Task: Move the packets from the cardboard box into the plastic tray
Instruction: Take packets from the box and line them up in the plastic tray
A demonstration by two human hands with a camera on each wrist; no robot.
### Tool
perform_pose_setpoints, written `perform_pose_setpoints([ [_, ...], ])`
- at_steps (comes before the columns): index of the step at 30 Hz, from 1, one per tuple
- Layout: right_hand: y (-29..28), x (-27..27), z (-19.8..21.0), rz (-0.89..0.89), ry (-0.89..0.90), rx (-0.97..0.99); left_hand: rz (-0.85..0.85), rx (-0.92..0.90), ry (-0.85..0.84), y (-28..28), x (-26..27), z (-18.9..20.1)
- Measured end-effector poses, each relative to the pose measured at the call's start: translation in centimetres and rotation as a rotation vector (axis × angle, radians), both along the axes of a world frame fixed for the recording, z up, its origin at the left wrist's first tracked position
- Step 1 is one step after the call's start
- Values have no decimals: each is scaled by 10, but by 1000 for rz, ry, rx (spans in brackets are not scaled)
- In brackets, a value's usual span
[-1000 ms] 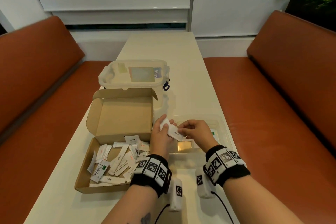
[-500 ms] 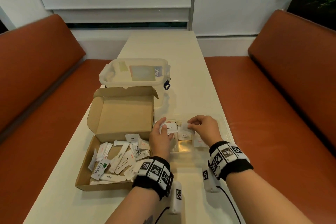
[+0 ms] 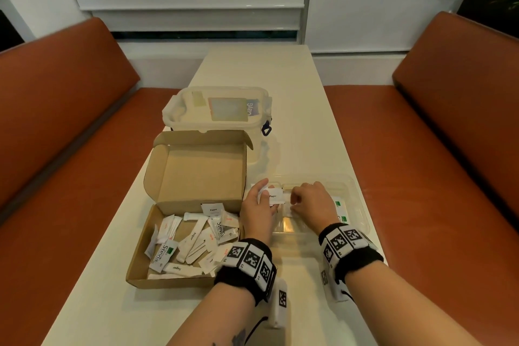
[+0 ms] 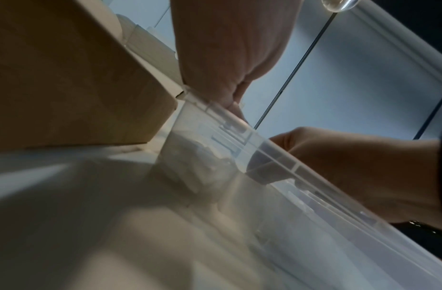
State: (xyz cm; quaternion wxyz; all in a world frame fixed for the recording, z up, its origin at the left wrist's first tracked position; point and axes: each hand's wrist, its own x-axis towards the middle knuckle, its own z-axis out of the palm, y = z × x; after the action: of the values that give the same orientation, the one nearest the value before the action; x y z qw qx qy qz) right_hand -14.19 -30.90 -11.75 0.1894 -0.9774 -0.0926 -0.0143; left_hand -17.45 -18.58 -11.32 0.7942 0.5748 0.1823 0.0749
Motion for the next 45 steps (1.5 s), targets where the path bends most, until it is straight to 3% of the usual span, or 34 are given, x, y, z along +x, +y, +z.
perform_pose_setpoints([
  [4,2,0,0,38,0,-135,-14,15,-2,0,0,-1],
  [11,1,2,-3,11,42,-101,-33,68,22,0,1,-3],
  [14,3,1,0,-38,13,105,-36,113,27,1,2,-3],
  [18,9,-3,17,-113,89,614,-40,162,27,1,2,-4],
  [22,10,-6,27,-77,193,758,-54,183,14,2,2,-5],
  [26,5,-5,28,-97,250,714,-52,117,22,2,4,-8],
  [31,-9,1,25,-291,96,606,-49,5,61,2,9,-12],
  [39,-2,3,9,-225,79,191,-15,48,70,2,9,-13],
  [45,-1,3,4,-246,77,81,-23,51,71,2,10,-14],
])
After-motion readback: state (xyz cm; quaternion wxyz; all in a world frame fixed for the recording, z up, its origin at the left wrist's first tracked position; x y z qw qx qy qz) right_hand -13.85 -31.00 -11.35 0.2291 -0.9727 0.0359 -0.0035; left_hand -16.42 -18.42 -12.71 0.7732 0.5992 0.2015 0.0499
